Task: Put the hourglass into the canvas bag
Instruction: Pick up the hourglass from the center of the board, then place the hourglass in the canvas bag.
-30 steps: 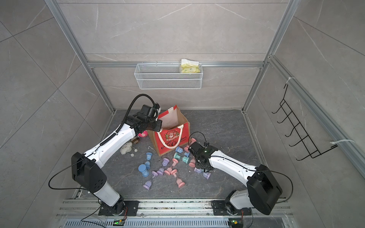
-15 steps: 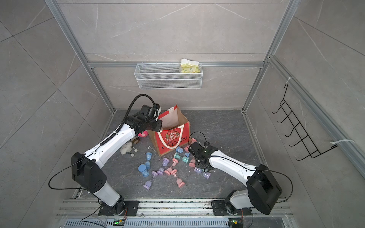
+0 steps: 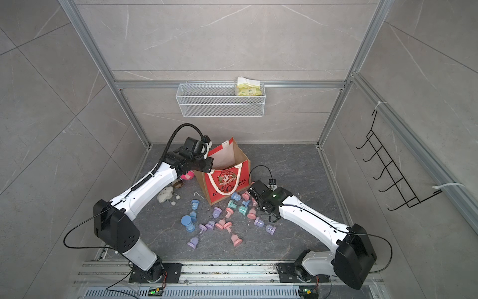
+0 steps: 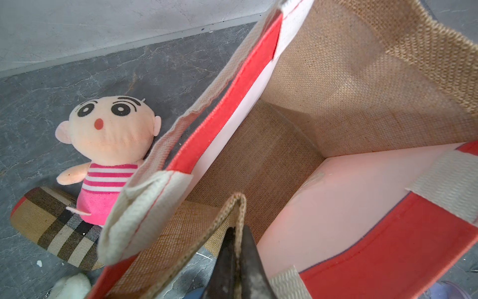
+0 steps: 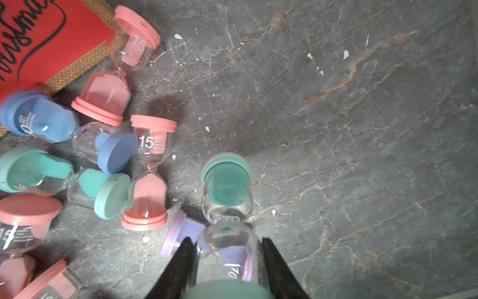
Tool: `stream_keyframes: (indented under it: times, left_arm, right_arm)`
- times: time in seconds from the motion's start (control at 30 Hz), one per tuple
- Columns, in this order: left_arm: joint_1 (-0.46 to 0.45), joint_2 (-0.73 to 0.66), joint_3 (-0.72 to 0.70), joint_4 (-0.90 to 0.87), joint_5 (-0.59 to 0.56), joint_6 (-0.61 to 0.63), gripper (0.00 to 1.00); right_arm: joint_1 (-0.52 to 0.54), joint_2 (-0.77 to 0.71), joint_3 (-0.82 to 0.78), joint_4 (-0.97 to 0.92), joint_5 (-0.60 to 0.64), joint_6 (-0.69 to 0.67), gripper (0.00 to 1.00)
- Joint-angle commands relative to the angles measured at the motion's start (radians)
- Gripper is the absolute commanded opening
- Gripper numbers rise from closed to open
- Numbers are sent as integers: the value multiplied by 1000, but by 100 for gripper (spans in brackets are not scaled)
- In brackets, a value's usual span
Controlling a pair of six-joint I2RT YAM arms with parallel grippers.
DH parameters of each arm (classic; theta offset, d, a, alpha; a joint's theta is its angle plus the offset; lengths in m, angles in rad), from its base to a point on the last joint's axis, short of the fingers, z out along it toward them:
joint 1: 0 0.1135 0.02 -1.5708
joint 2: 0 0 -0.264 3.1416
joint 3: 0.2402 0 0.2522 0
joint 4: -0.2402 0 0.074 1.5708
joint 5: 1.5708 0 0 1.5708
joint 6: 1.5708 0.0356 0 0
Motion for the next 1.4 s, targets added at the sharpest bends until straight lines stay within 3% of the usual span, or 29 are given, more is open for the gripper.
stream_keyframes:
  times: [0.0, 0.27, 0.6, 1.0, 1.23, 1.37]
  left_arm:
    - [-5, -22, -9, -1, 69, -17, 0]
    - [-7, -12, -8, 16, 103, -31, 0]
    - [-18, 21, 28, 38, 119, -62, 0]
    - [-25, 35, 44, 41, 96, -91, 0]
    - [-25, 27, 33, 52, 83, -107, 0]
    - [-25, 6, 2, 89, 83, -105, 0]
  right_arm:
    - [4, -36, 74, -93, 50, -37, 25]
    - [4, -97, 257, -137, 12, -159, 20]
    - [14, -28, 544, -88, -88, -299, 15]
    - [47, 325, 911, -2, -178, -382, 11]
    - [44, 560, 1147, -117, -101, -376, 9]
    - [37, 628, 1188, -133, -89, -361, 8]
